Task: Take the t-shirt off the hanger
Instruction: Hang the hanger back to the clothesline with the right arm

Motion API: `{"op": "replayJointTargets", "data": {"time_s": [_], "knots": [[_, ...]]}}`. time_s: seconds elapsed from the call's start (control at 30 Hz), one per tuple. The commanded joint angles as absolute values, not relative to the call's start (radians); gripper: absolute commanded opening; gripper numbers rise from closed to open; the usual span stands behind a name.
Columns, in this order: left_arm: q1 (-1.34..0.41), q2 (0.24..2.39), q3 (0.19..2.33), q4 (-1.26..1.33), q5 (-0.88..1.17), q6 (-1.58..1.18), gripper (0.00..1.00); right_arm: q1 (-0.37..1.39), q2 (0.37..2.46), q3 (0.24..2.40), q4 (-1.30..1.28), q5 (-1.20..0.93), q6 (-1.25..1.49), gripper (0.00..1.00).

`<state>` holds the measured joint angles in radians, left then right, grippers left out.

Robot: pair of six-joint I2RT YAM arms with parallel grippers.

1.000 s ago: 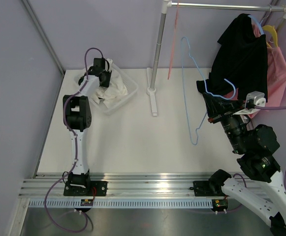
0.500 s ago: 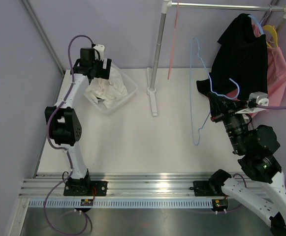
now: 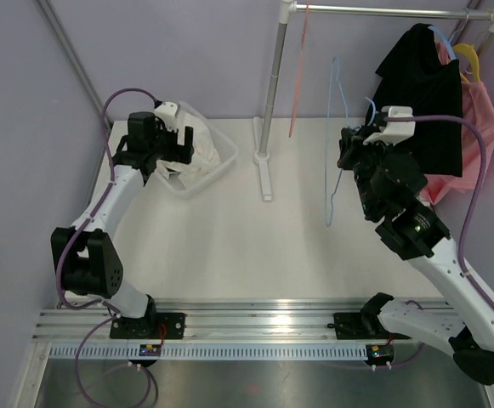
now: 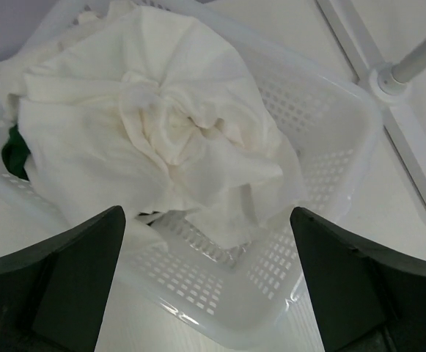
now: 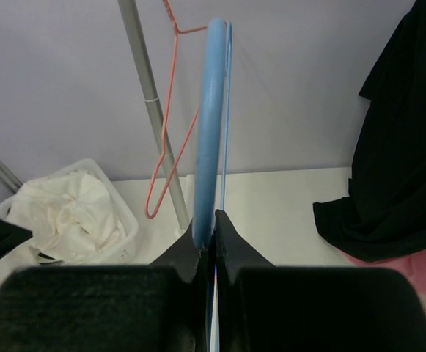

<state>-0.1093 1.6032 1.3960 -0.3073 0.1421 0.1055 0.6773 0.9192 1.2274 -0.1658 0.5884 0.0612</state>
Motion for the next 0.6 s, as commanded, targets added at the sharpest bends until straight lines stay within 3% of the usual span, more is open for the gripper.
{"op": "replayJointTargets", "data": {"time_s": [0.0,0.27,0.43,0.57], "knots": [[-0.14,1.459,1.26,-0.175,0.255,0.075,0.99,0.681,0.986,1.333,-0.169,0.679,0.015,0.0],[-0.224,1.226,0.951,-0.005,0.292,0.093,0.99,0.651,1.221,1.597,-0.245,0.555,-0.089,0.0],[-0.253,1.144,0.879,0.018,0.25,0.12,0.99,0.582,1.353,1.793,-0.339,0.531,-0.071,0.0],[-0.27,1.126,0.867,0.02,0.253,0.126,0.99,0.476,1.446,1.884,-0.385,0.391,-0.006,0.0]]}}
